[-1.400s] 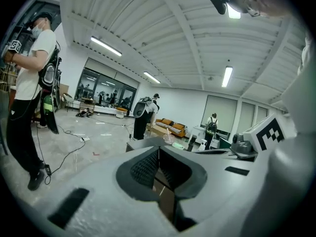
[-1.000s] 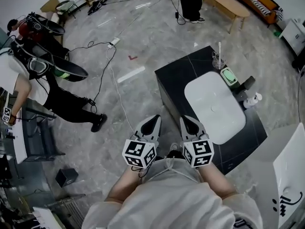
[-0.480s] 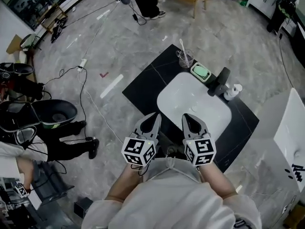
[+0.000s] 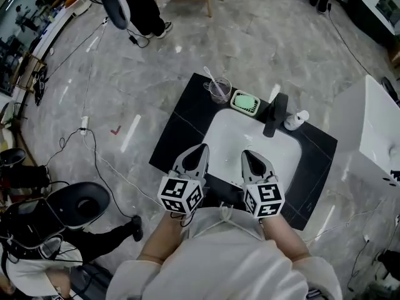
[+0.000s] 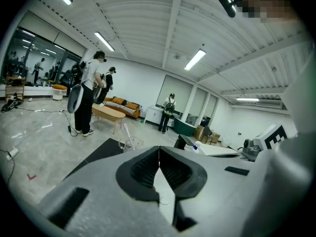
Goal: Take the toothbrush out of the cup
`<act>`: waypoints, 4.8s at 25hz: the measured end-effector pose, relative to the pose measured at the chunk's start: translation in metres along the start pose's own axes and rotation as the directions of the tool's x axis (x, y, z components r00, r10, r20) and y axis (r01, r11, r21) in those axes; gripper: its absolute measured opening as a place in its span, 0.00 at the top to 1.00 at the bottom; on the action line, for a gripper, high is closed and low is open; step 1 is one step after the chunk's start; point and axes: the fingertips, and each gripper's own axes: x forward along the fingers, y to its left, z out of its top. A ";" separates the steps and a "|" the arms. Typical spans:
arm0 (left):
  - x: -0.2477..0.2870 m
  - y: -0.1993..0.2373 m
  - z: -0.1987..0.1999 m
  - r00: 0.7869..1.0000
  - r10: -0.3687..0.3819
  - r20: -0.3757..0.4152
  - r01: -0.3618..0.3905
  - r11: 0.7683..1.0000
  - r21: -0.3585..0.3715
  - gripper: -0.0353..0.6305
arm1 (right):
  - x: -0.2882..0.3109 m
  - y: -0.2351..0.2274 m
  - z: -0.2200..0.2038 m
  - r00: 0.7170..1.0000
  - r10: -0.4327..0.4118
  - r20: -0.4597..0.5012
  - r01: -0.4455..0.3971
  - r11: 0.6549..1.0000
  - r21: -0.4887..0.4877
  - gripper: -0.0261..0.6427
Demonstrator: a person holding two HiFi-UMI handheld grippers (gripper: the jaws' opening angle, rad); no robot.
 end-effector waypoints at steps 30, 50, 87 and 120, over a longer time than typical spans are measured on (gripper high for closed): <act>0.190 0.116 0.023 0.923 -0.343 -0.176 0.343 0.939 -0.030 0.92 | 0.136 -0.030 0.020 0.921 -0.383 -0.075 0.391 0.905 0.167 0.92; 0.270 0.140 0.000 0.916 -0.265 -0.300 0.241 0.964 -0.116 0.71 | 0.158 -0.064 -0.001 0.923 -0.351 -0.157 0.376 0.908 0.184 0.92; 0.153 0.052 0.132 0.948 -0.317 -0.006 0.314 0.934 0.173 0.90 | 0.090 -0.038 0.026 0.939 -0.339 -0.059 0.344 0.925 0.162 0.92; 0.043 0.009 0.041 0.931 -0.353 -0.096 0.365 0.908 0.206 0.90 | 0.026 0.027 0.041 0.958 -0.266 0.103 0.259 0.963 0.077 0.92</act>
